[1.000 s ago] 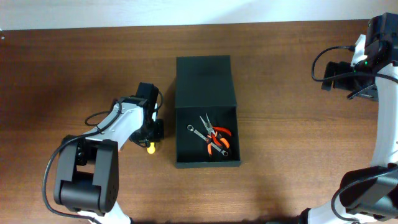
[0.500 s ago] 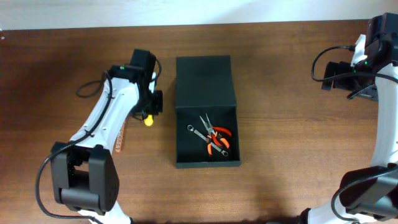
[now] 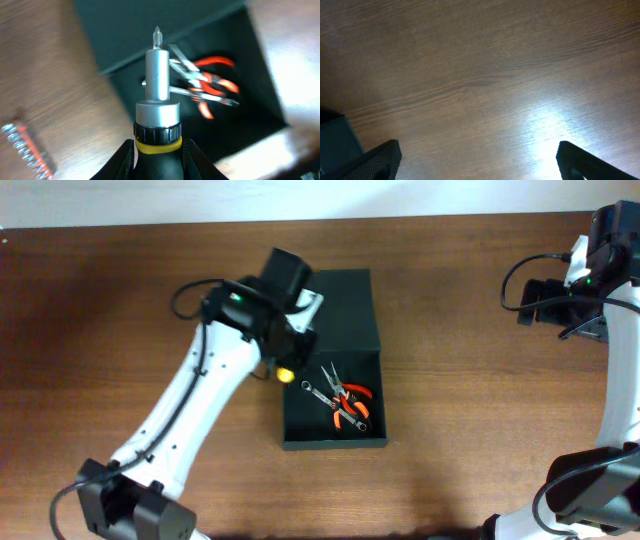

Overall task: Pack container
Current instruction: 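Lift the screwdriver and carry it over the green box, then lower the screwdriver into the box and open the left gripper, then move the left gripper over the orange socket-bit strip, then lower the left gripper and grasp the orange socket strip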

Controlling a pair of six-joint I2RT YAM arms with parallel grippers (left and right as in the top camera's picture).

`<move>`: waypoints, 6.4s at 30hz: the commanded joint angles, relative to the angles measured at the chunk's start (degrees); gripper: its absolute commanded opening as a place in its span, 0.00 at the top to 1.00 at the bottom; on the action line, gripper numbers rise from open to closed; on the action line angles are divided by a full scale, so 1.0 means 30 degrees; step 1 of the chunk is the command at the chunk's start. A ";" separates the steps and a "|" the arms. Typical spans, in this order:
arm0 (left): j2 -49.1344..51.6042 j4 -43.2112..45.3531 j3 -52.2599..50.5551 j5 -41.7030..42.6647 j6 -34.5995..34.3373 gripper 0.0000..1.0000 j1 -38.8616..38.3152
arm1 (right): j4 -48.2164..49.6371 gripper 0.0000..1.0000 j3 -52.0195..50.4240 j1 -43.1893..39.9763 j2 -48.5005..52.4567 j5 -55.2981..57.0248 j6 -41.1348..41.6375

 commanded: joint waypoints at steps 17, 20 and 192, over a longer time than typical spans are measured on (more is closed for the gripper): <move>-0.0342 0.3322 -0.3738 0.0787 0.1224 0.81 -0.3104 | -0.0007 0.01 0.0036 -0.0109 -0.0146 0.0168 0.0153; -0.0240 0.4109 -0.4277 0.0787 0.1217 0.76 -0.3104 | -0.0007 0.01 0.0036 -0.0109 -0.0146 0.0160 0.0153; 0.3242 0.7599 -0.8488 -0.3388 0.3745 0.01 1.1876 | -0.0007 0.01 0.0036 -0.0109 -0.0146 0.0160 0.0153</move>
